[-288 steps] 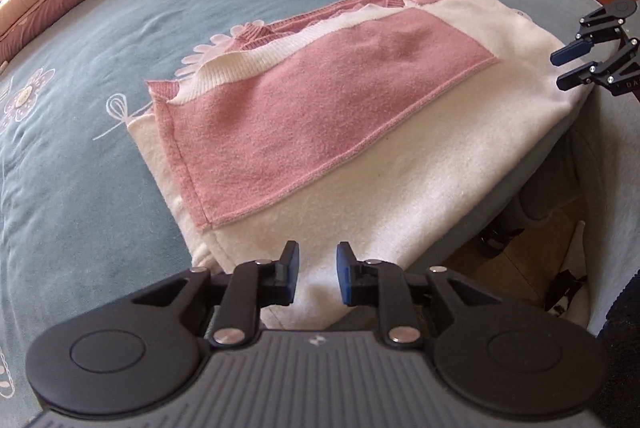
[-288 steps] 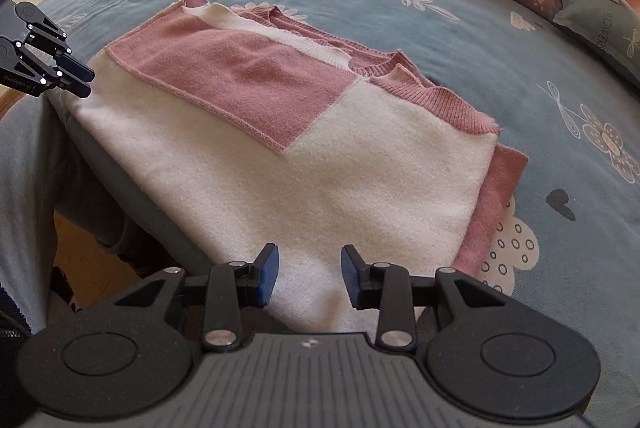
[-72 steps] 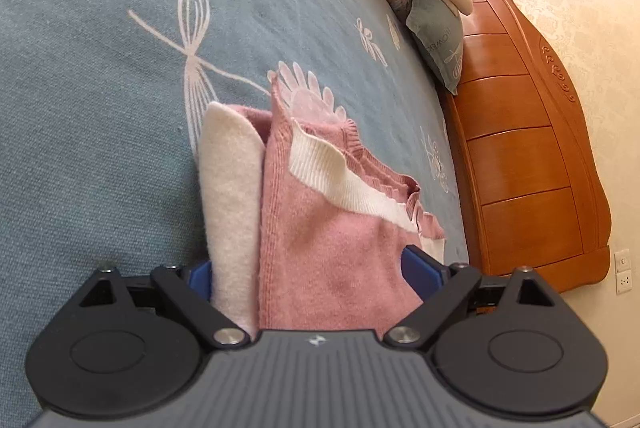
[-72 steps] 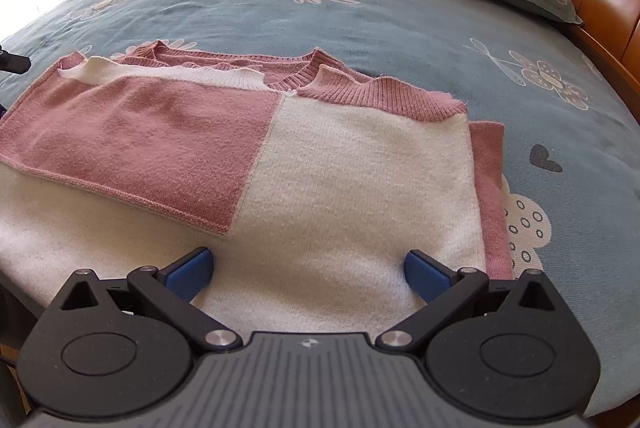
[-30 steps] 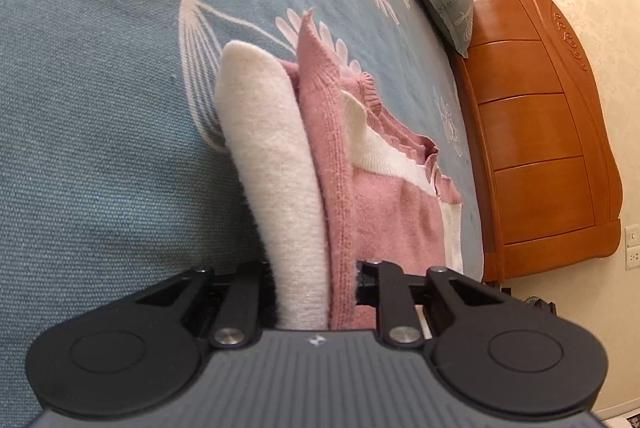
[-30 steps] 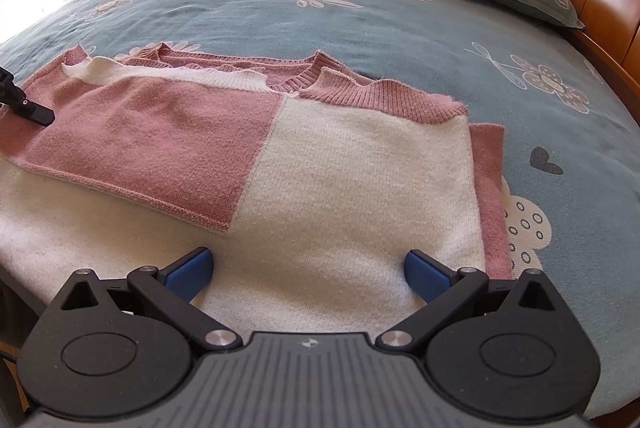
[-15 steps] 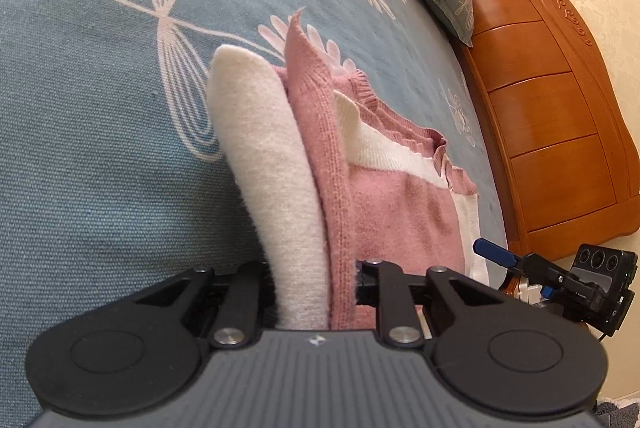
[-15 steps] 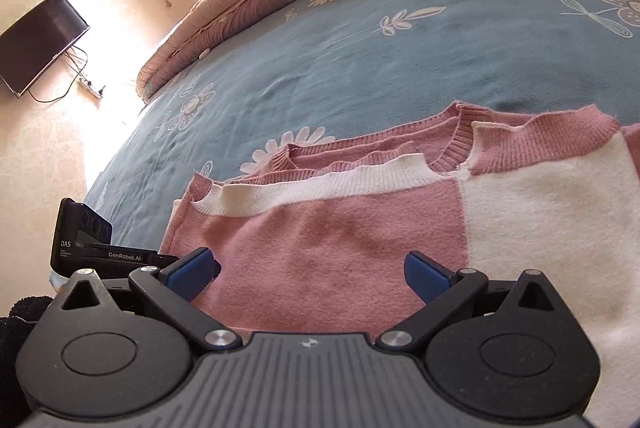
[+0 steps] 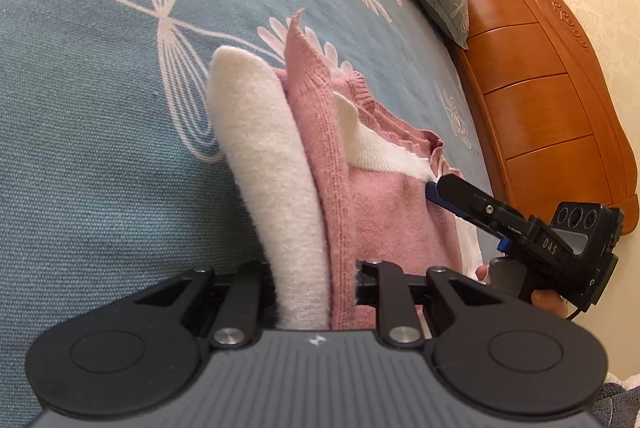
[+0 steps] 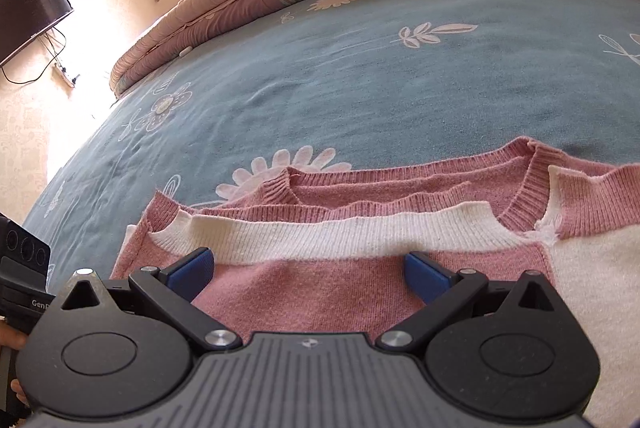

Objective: Fold clothes
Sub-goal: 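Lift the gripped sweater side with the left gripper and fold it over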

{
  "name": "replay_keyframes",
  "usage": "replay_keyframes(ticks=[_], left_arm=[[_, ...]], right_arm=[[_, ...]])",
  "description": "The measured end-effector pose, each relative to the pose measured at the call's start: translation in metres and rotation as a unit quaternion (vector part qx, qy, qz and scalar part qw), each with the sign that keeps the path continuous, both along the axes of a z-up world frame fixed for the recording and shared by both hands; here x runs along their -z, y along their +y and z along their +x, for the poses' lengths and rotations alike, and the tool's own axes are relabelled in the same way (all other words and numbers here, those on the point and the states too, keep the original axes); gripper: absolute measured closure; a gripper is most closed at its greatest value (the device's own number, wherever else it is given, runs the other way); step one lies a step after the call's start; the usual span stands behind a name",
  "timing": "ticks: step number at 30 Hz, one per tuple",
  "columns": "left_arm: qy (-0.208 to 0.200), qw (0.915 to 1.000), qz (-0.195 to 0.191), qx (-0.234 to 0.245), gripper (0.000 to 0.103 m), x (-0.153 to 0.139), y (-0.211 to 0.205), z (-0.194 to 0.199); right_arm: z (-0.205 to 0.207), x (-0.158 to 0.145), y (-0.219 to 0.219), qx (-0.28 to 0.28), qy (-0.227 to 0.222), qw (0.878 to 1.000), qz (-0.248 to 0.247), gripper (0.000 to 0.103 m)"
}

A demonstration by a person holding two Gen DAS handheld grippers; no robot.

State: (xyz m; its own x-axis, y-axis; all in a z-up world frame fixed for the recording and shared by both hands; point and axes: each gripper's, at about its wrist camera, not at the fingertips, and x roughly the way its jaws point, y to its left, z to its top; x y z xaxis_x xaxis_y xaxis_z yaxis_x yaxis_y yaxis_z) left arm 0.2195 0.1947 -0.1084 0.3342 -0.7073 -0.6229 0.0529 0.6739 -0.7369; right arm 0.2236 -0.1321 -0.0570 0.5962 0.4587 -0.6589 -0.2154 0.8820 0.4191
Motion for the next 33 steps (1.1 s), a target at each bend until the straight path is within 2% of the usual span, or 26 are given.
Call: replay_keyframes(ticks=[4,12,17,26,33], left_arm=[[0.008,0.9999,0.010,0.000,0.082,-0.003,-0.003,0.002],[0.026,0.9975,0.065,-0.006,0.086,-0.020,-0.019,0.004],[0.018,0.9975,0.067,-0.011,0.086,-0.041,-0.029,-0.002],[-0.028,0.9977,0.062,0.001,0.085,-0.092,-0.052,-0.016],[-0.028,0.9981,0.053,0.013,0.085,-0.121,-0.089,-0.023]], right_arm=[[-0.007,-0.010,-0.017,0.010,-0.016,1.000,0.009,0.000],[-0.057,-0.008,-0.070,0.028,-0.029,0.997,-0.068,0.000],[-0.094,-0.016,-0.090,0.031,-0.067,0.990,-0.117,0.000],[-0.120,-0.022,-0.112,0.022,-0.087,0.992,-0.086,0.000],[-0.135,-0.030,-0.131,0.040,-0.117,0.989,-0.086,0.000]])
